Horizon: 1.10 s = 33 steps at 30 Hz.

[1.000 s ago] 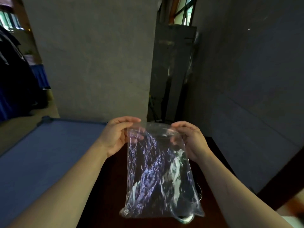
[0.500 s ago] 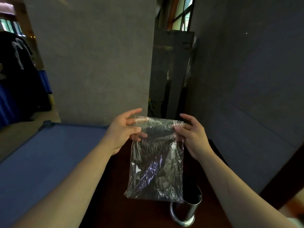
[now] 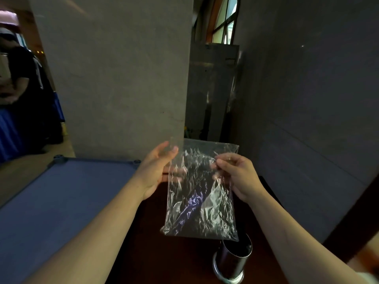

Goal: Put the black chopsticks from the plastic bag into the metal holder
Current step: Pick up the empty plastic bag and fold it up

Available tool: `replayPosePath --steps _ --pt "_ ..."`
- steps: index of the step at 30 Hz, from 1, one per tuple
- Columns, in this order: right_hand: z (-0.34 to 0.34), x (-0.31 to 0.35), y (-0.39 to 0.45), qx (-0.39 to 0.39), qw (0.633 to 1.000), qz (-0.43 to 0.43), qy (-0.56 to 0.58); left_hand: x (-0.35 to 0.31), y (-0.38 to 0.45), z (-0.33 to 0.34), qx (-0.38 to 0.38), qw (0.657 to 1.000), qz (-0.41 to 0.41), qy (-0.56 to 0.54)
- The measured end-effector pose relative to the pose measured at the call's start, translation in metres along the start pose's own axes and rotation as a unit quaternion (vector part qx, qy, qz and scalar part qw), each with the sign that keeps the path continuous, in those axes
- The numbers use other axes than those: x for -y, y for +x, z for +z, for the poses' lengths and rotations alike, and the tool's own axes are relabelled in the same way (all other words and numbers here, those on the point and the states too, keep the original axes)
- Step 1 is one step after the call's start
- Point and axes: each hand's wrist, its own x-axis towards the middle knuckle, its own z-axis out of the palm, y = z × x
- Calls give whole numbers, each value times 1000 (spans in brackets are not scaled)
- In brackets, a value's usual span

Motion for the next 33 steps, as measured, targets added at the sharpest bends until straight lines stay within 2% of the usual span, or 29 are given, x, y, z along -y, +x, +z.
replayPosePath --steps 2,4,10,13,16,19,22,24,26,29,33 --pt "3 3 2 -3 1000 -11 12 3 -5 3 75 995 -60 12" --pt "7 6 4 -2 1000 -18 15 1 -9 6 131 988 -78 18" --pt "-1 8 11 39 998 -35 24 -14 -10 3 171 983 -55 -22" --pt "-11 15 10 70 997 -14 19 -20 -11 0 197 979 -43 -43" --pt "-16 19 8 100 993 -2 58 -23 -13 1 190 980 -41 -41" --pt "-22 19 4 95 991 10 93 -24 -14 1 190 980 -48 -41" --pt "-27 17 -1 106 981 83 140 -25 -14 4 201 979 -39 -6" --pt "-26 14 -6 155 973 146 91 -25 -11 7 184 982 -33 31" --pt "-24 12 -9 201 967 155 24 -25 -7 12 156 985 -25 68" --pt "-18 14 -10 161 980 119 12 -26 -5 16 139 989 -2 59" --pt "-19 16 -7 67 996 53 11 -24 -5 9 121 991 -20 -49"
